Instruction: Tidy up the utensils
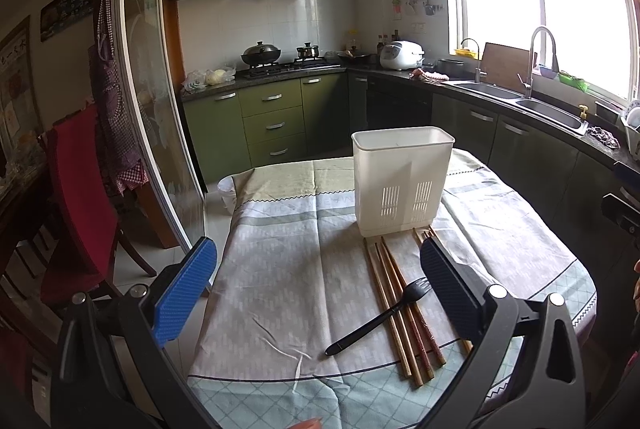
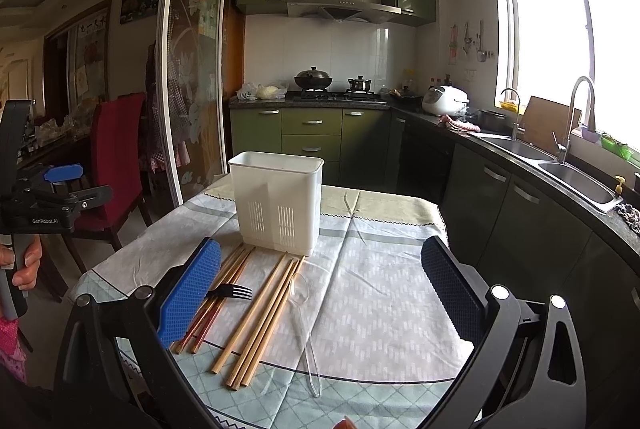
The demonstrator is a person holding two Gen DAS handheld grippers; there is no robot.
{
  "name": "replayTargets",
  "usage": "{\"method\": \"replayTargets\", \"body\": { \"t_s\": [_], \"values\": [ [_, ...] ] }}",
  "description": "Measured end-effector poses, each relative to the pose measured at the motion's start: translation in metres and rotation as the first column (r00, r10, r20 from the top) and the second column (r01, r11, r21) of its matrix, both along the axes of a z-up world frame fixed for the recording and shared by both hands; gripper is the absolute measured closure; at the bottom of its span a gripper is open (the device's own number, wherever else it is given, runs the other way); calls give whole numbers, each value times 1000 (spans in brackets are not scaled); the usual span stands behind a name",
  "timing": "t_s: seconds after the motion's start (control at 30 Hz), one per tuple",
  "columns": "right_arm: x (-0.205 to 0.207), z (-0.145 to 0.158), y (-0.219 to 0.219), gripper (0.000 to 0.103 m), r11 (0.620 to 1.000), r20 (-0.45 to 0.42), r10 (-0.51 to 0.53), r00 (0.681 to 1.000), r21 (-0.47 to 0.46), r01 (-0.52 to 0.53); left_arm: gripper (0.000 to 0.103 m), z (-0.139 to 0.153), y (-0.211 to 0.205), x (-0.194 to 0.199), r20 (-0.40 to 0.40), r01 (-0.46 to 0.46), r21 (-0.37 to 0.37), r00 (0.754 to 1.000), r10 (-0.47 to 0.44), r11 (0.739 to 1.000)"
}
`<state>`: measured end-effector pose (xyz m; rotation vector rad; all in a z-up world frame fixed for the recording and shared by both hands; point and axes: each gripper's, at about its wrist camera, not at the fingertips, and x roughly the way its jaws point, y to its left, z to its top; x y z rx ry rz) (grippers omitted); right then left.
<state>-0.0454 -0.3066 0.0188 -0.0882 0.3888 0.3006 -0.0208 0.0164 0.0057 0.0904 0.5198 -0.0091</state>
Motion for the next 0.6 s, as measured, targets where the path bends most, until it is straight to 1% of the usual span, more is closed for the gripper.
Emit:
{"method": "replayTargets", "body": {
  "t_s": [0.6],
  "values": [
    [5,-3,-1,4,1000,-19,-13,1000,-6,13,6,-4,-3,8,-15,12,-7,1000,-12,1000]
  ]
}}
